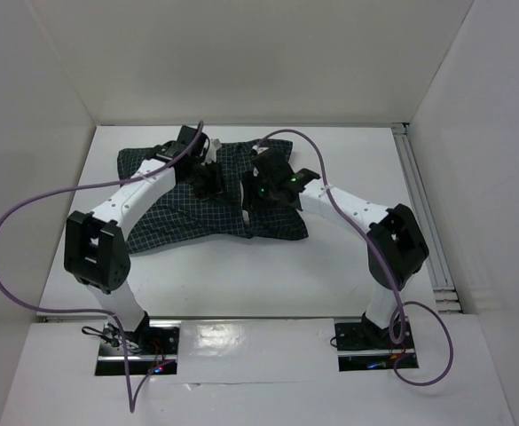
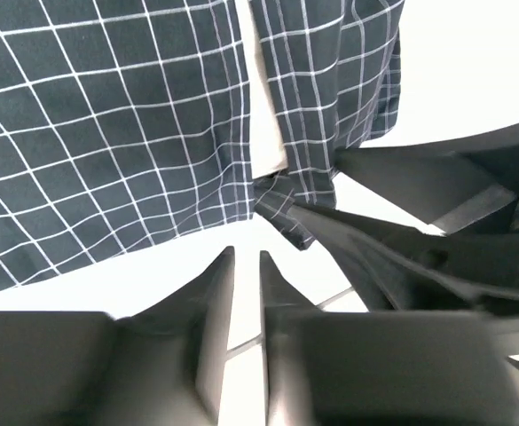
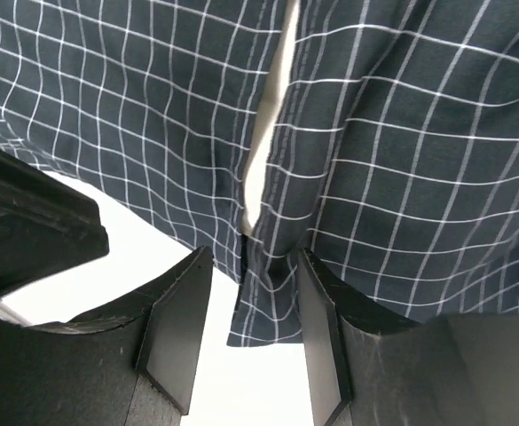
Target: Put the pillow into the pillowcase
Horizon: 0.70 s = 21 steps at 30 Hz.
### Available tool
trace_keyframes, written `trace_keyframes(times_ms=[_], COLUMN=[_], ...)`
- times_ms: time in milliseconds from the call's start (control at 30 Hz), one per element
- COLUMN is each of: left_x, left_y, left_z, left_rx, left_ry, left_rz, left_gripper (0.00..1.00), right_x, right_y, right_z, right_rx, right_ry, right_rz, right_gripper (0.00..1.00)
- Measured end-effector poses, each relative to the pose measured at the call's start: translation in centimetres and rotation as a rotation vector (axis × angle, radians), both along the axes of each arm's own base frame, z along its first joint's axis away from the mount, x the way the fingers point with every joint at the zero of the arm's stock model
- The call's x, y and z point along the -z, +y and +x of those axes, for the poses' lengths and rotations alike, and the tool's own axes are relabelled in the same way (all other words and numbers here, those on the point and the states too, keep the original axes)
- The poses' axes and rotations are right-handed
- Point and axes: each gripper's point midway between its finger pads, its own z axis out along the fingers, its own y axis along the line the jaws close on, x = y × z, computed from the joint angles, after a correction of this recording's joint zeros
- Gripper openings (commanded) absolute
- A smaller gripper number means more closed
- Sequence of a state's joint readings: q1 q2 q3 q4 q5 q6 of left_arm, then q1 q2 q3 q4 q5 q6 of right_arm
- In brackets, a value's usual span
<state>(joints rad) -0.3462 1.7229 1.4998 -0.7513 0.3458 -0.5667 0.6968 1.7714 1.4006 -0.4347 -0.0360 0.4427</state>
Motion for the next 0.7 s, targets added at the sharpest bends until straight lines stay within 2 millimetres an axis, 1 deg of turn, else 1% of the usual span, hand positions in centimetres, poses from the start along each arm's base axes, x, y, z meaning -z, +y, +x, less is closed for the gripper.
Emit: trace_keyframes(times_ms=[33, 67, 167, 200, 233, 300, 367, 400, 433, 533, 567, 600, 633, 700], left_x=[0.0, 0.1, 0.4, 0.6, 0.9, 1.9, 3.3, 4.0, 4.7, 5.9, 6.0, 6.0, 6.0, 5.9], left_y=[0.1, 0.1, -0.2, -0.6, -0.8, -1.3, -1.8, -1.9, -2.0, -1.9, -1.8, -1.7, -1.6, -1.5], left_z=[-0.1, -0.1, 1.0, 1.7, 2.5, 3.9, 4.7, 4.9, 5.0, 5.0, 5.1, 5.1, 5.2, 5.4], left_rx=[0.0, 0.003, 0.008, 0.008, 0.007, 0.004, 0.004, 0.005, 0.003, -0.005, -0.007, -0.01, -0.014, -0.016], left_ry=[0.003, 0.006, 0.008, 0.005, -0.001, -0.002, 0.005, 0.015, 0.024, 0.041, 0.039, 0.037, 0.033, 0.025], left_rz=[0.003, 0.008, 0.017, 0.019, 0.023, 0.04, 0.063, 0.075, 0.087, 0.121, 0.129, 0.133, 0.137, 0.144], left_gripper=[0.42, 0.44, 0.47, 0.47, 0.47, 0.47, 0.43, 0.4, 0.32, 0.2, 0.1, 0.04, 0.0, 0.0], right_x=[0.0, 0.0, -0.7, -1.1, -1.6, -2.3, -2.4, -2.2, -1.9, -0.4, 0.2, 0.8, 1.3, 2.2], right_y=[-0.1, -0.2, -0.6, -0.7, -0.8, -1.0, -1.1, -1.2, -1.2, -1.1, -1.1, -1.1, -1.1, -1.0], right_z=[0.1, 0.1, 0.3, 0.4, 0.4, 0.6, 0.8, 0.8, 0.9, 0.9, 1.0, 1.0, 1.0, 0.9], right_rx=[0.004, 0.007, 0.021, 0.025, 0.028, 0.036, 0.041, 0.043, 0.045, 0.043, 0.043, 0.042, 0.038, 0.033], right_ry=[-0.001, -0.003, -0.018, -0.026, -0.034, -0.046, -0.049, -0.042, -0.036, -0.008, 0.002, 0.012, 0.02, 0.036], right_rz=[-0.003, -0.005, -0.002, 0.002, 0.01, 0.023, 0.026, 0.024, 0.021, 0.004, -0.004, -0.013, -0.023, -0.034], right_gripper=[0.5, 0.5, 0.5, 0.53, 0.58, 0.61, 0.61, 0.61, 0.59, 0.55, 0.52, 0.43, 0.37, 0.21])
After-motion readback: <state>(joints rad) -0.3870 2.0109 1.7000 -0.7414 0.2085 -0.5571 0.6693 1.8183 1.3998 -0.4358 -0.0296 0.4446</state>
